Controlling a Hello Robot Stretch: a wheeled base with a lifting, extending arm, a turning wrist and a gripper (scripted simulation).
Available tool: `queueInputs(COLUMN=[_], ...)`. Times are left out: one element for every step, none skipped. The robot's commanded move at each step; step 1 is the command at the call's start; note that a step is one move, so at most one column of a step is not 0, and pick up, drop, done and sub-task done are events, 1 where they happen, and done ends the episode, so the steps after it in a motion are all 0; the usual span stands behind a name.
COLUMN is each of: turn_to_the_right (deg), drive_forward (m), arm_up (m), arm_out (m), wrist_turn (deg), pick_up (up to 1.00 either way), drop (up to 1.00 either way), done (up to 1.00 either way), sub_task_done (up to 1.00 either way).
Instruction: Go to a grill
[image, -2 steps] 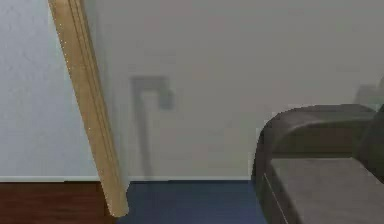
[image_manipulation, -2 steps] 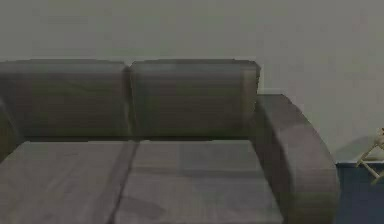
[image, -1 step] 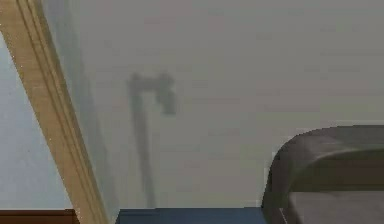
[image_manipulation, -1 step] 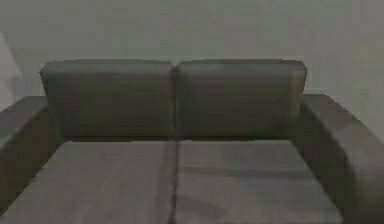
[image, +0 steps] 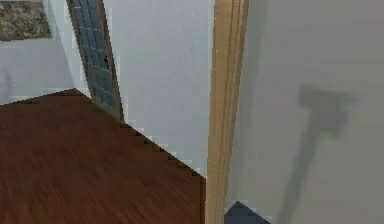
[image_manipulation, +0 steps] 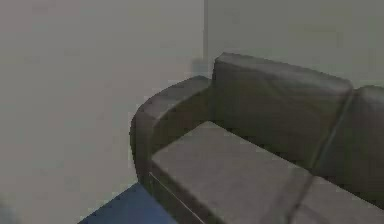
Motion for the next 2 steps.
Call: queueInputs(turn_to_the_right=[-12.0, 0.0], drive_forward=[0.0, 0.45], arm_up=[0.0, 0.0], arm_out=[0.0, 0.0], wrist_turn=[0.0, 0.0], pick_up=[0.0, 0.0], drop=[0.0, 0.0], done=[0.0, 0.0], sub_task_done=[0.0, 0.0])
